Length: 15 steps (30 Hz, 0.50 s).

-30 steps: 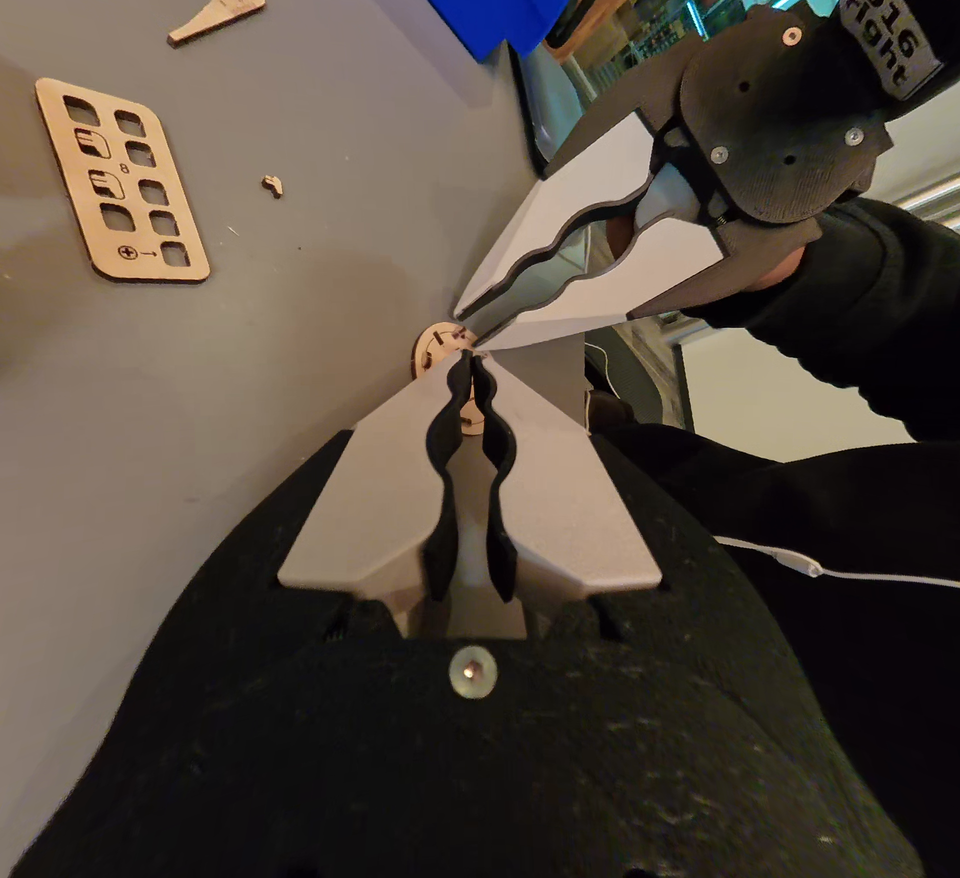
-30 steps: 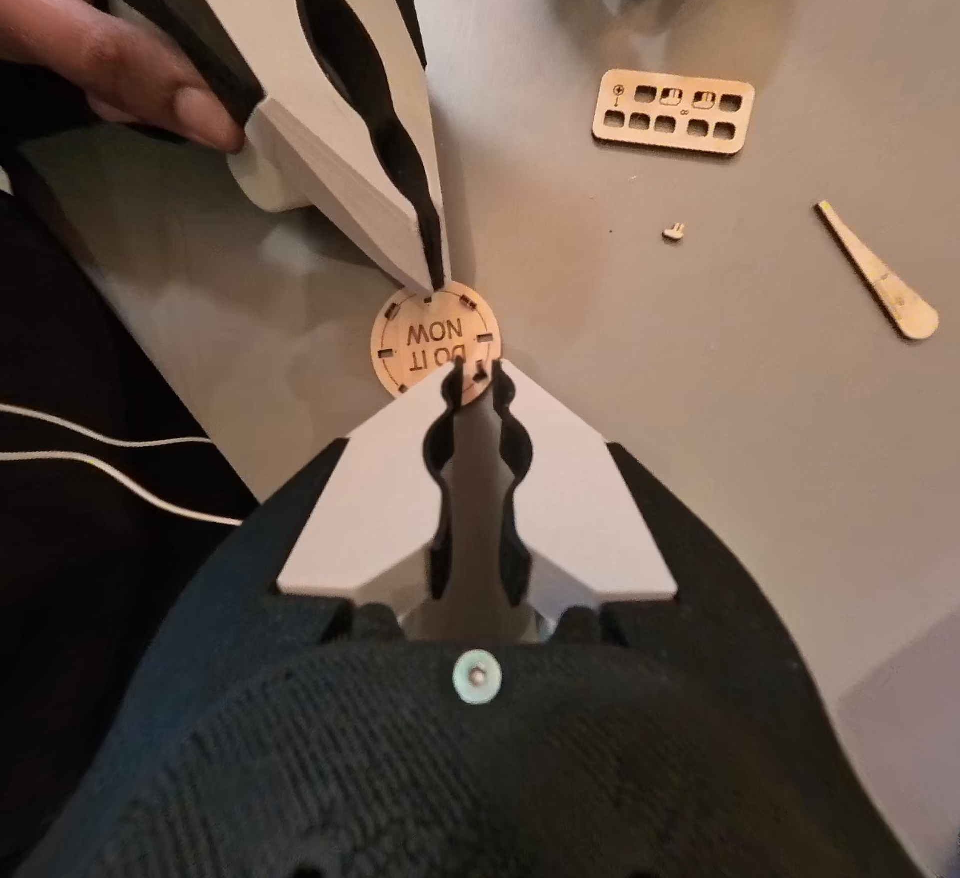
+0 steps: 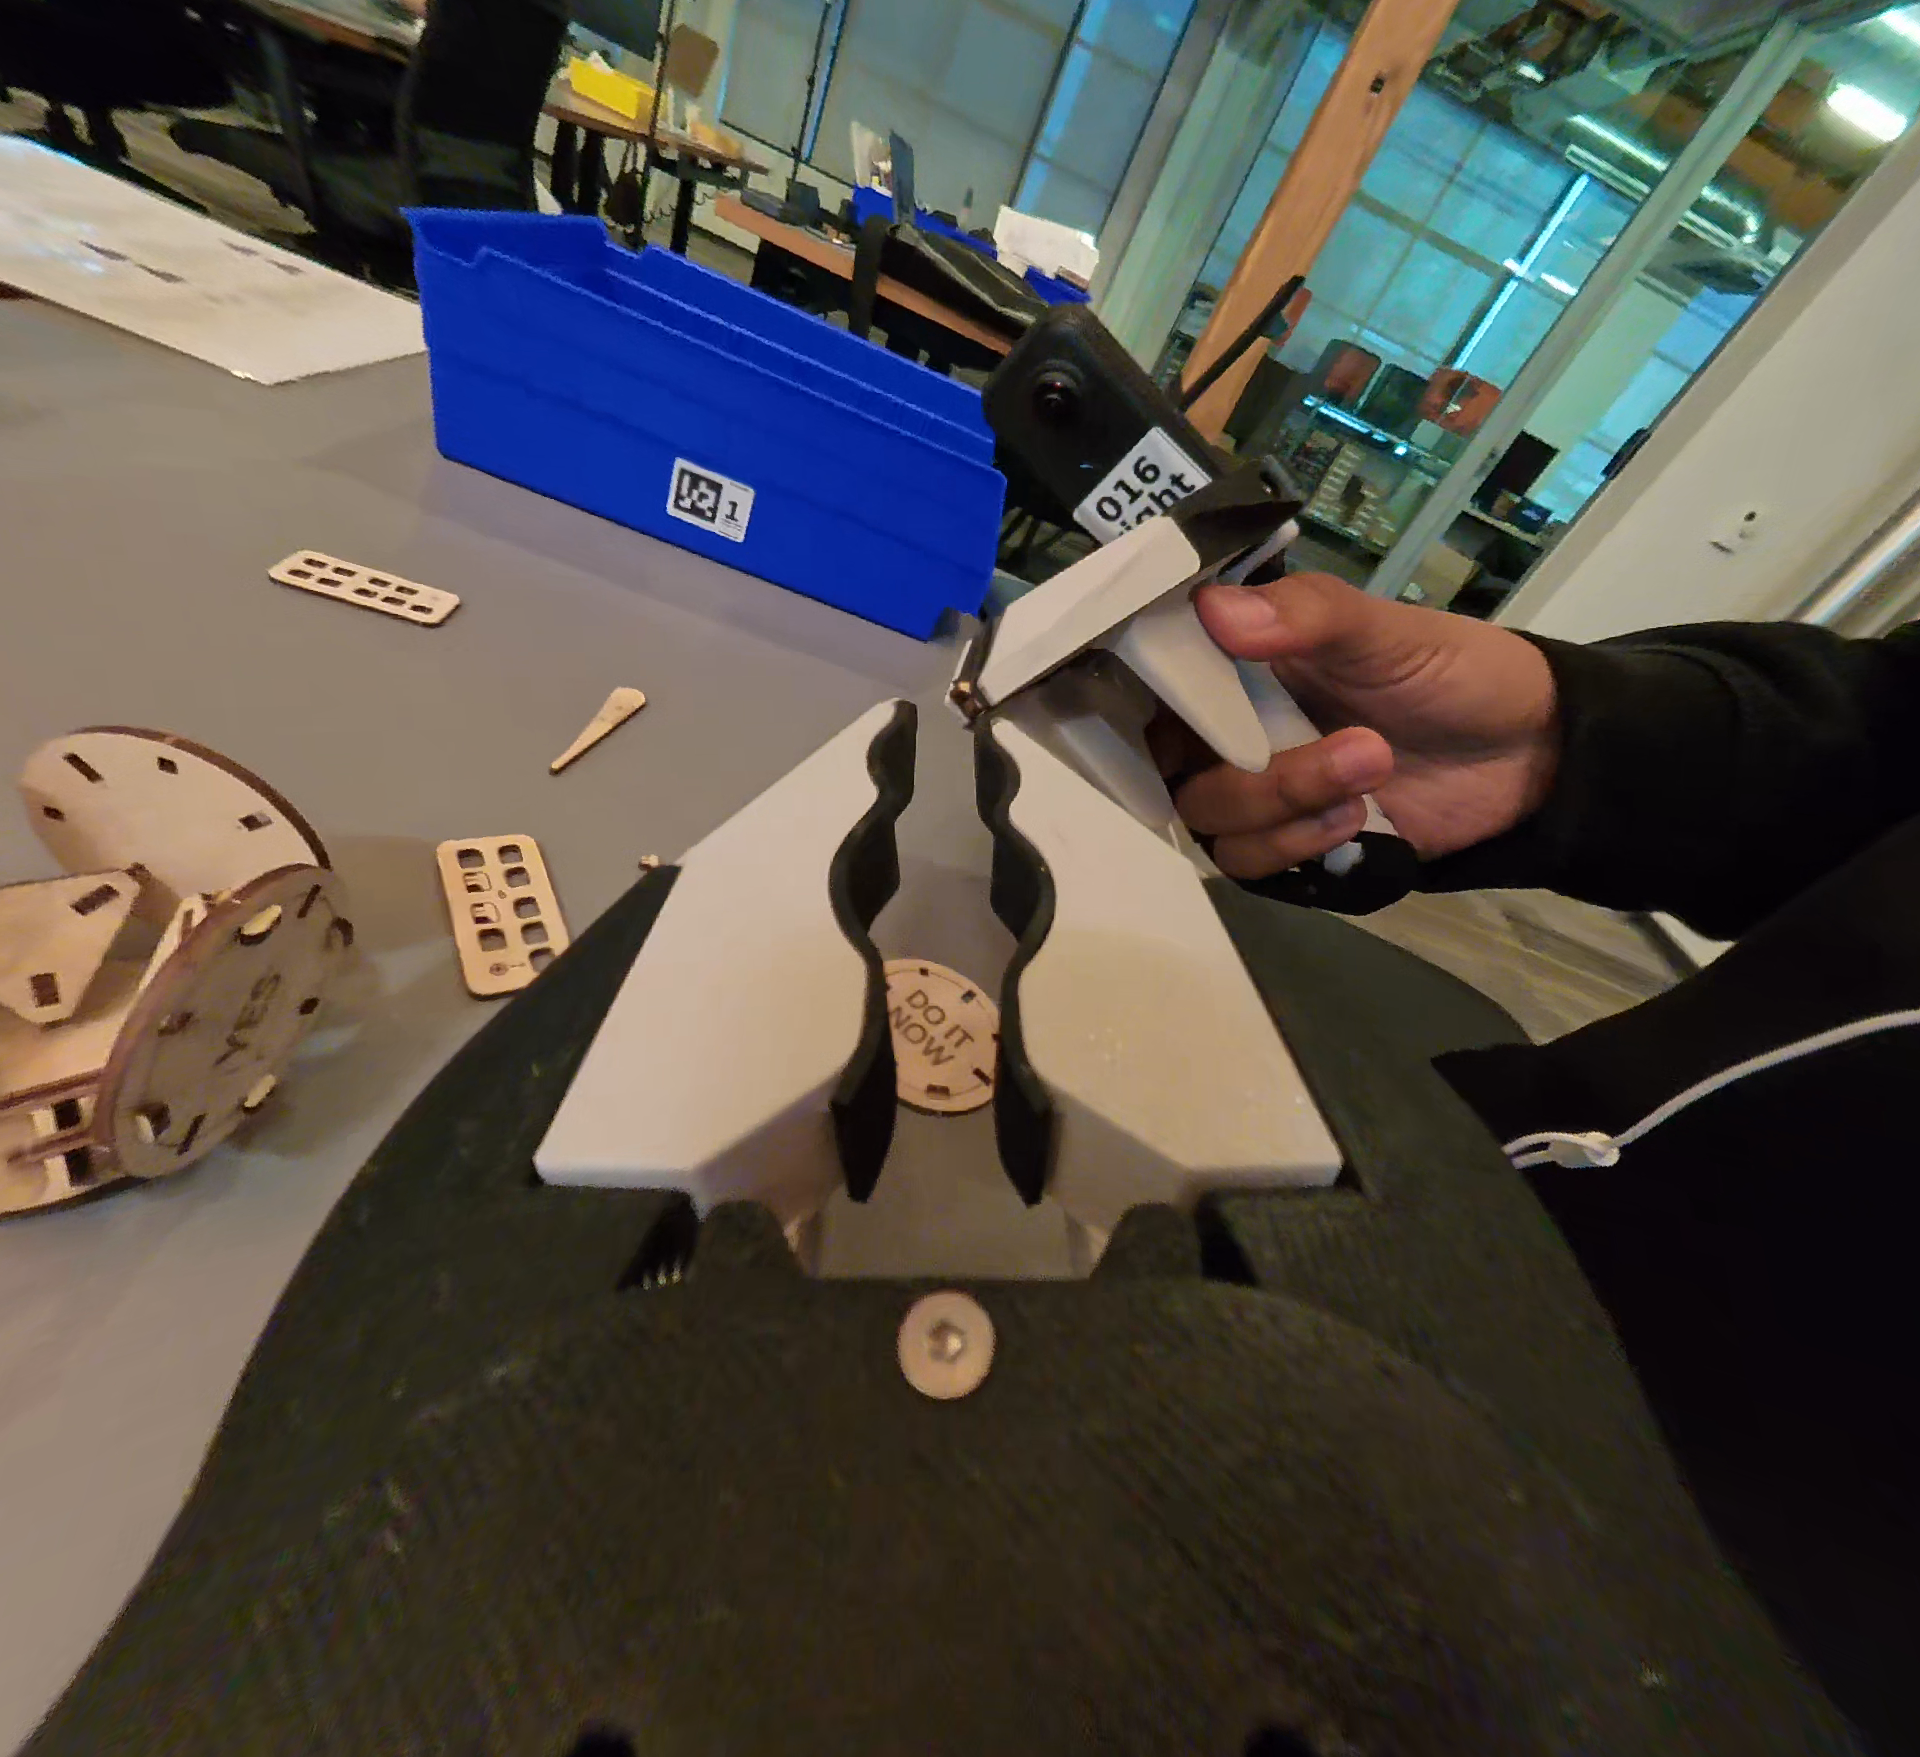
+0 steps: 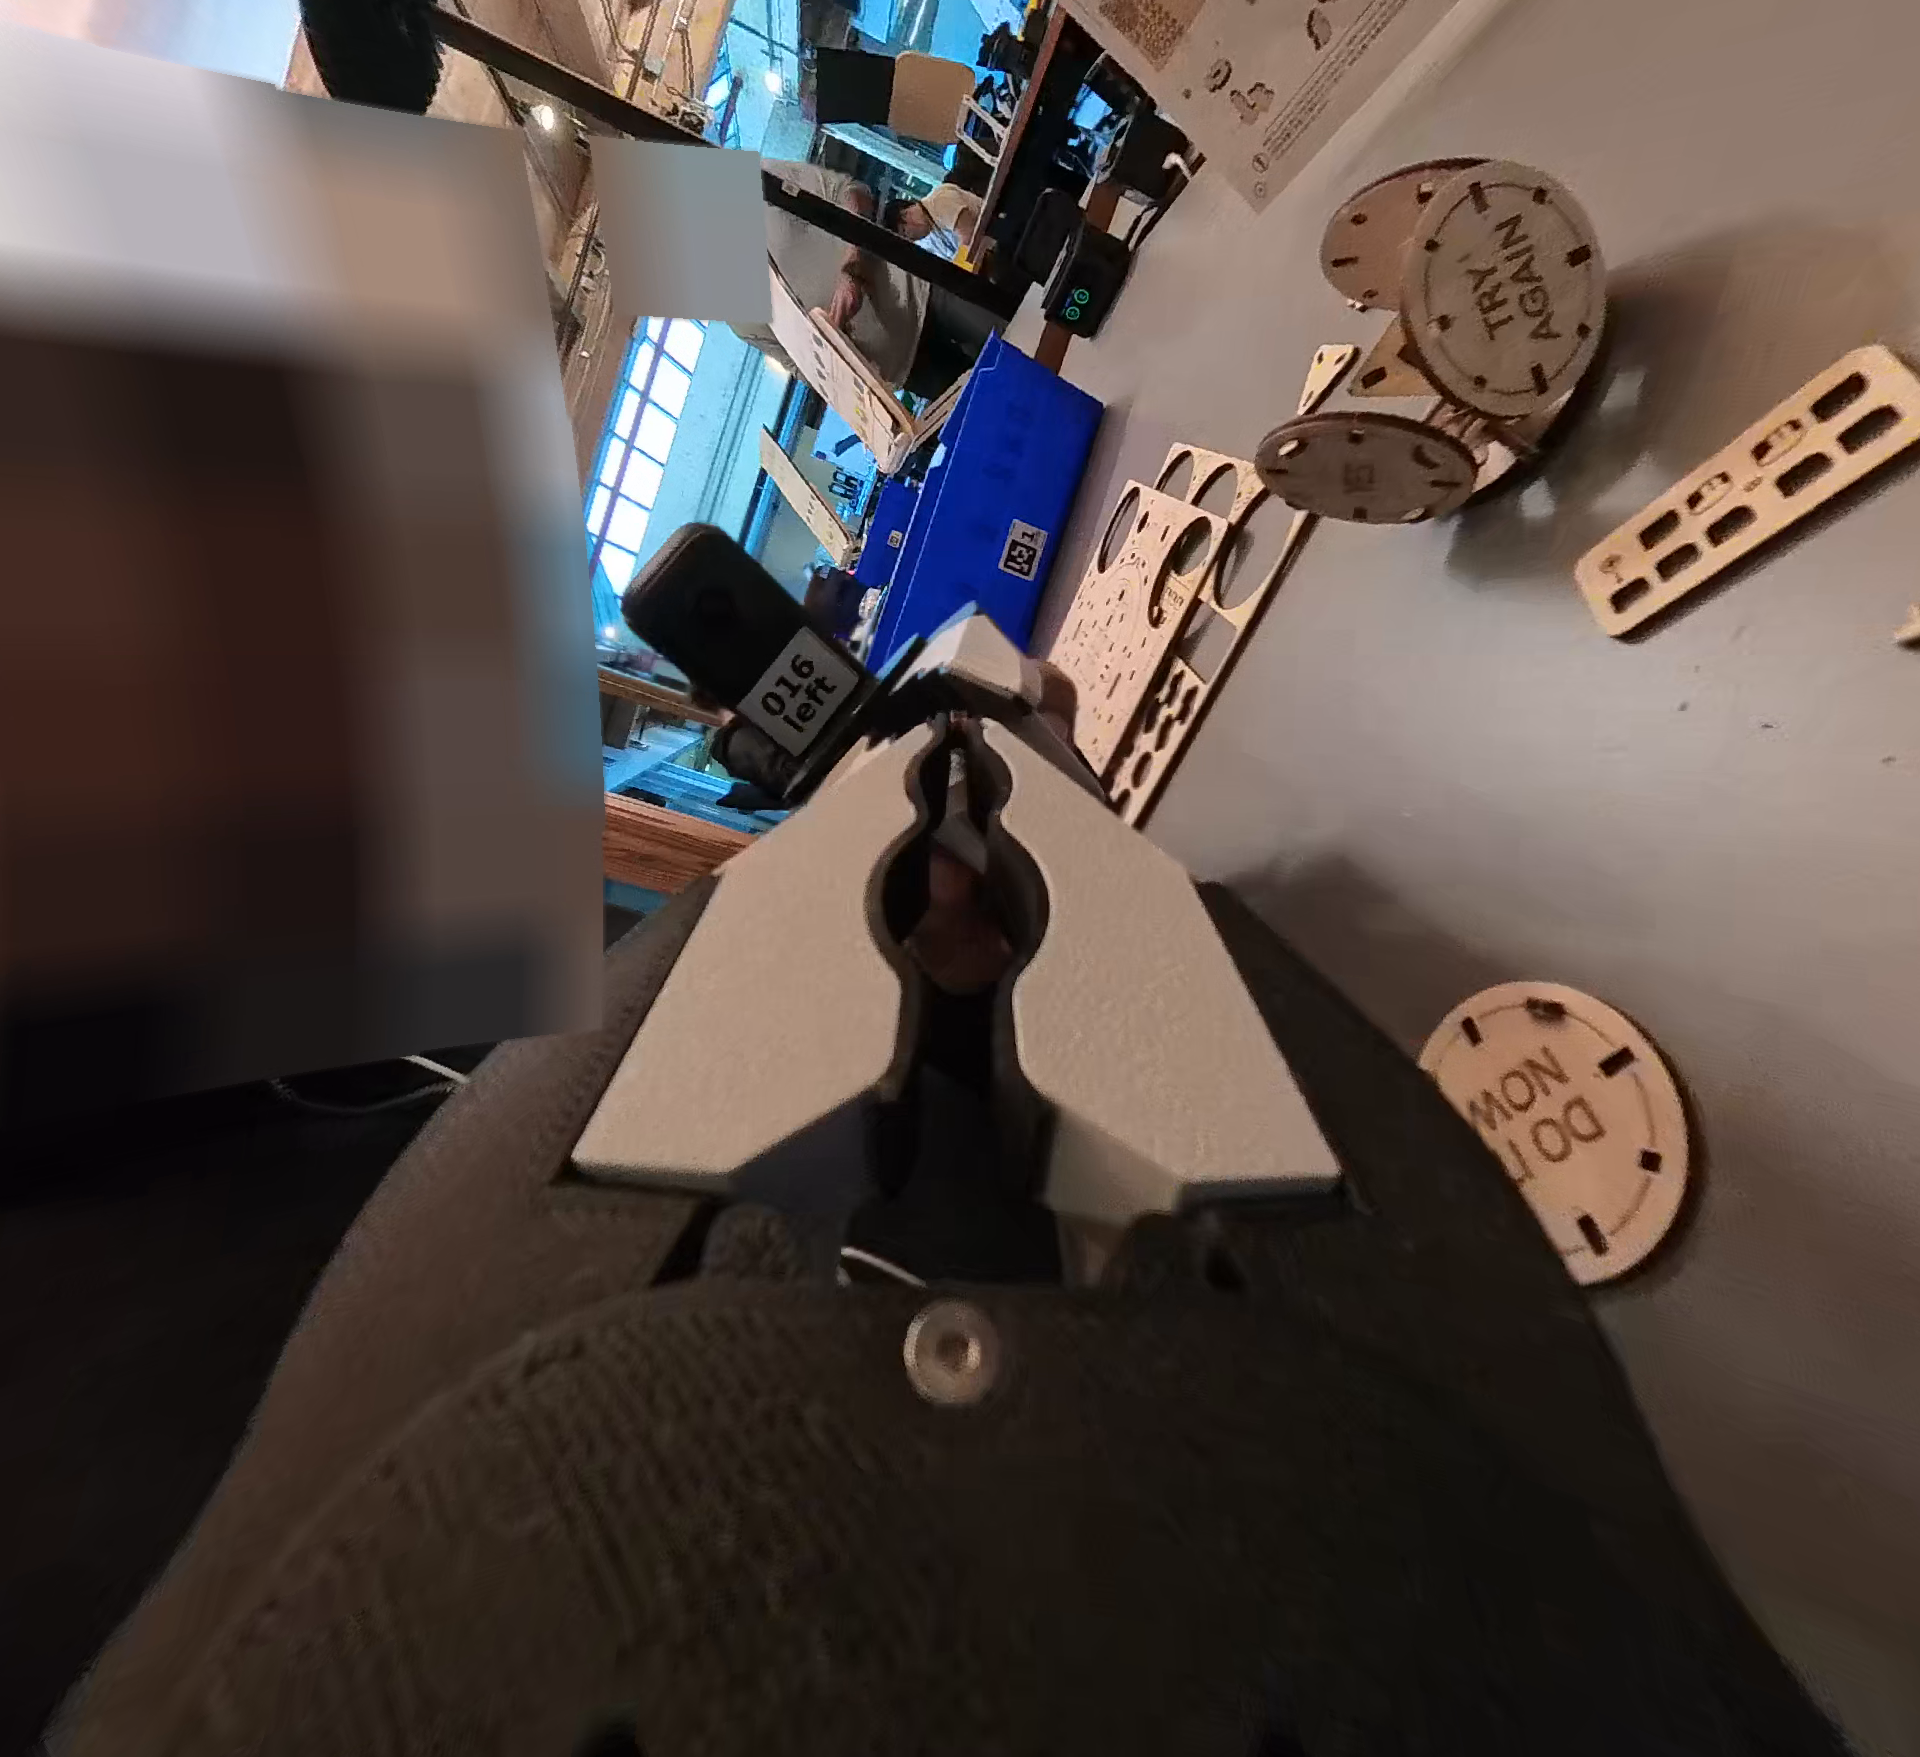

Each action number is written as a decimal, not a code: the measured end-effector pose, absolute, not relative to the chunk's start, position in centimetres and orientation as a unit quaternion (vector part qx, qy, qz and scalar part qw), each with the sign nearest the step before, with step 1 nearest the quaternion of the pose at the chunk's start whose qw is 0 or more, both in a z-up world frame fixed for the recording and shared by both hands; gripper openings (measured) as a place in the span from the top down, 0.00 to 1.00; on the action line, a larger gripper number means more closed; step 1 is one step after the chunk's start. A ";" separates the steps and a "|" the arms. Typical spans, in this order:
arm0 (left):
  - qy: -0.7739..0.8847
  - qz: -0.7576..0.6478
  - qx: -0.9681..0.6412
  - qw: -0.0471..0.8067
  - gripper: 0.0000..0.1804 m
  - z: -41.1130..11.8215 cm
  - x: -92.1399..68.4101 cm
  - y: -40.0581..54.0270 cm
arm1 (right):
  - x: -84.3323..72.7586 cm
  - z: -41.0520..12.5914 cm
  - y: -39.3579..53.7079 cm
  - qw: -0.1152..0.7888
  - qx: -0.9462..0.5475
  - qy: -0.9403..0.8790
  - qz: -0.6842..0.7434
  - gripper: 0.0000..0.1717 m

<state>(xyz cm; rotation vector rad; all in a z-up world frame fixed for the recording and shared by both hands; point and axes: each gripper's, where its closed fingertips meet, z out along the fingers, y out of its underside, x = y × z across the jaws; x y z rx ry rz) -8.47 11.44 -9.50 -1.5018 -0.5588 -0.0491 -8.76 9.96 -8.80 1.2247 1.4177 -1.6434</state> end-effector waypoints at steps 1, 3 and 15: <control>-0.247 -0.011 -0.675 0.695 0.97 -9.4 -8.5 11.4 | -8.8 -8.7 10.0 0.323 0.467 0.537 -0.624 0.99; -0.240 0.015 -0.679 0.694 0.97 -9.3 -8.5 11.4 | -8.8 -8.6 10.0 0.328 0.468 0.534 -0.623 0.99; -0.200 0.068 -0.688 0.695 1.00 -8.6 -7.7 11.8 | -8.5 -7.9 10.4 0.366 0.477 0.512 -0.614 0.99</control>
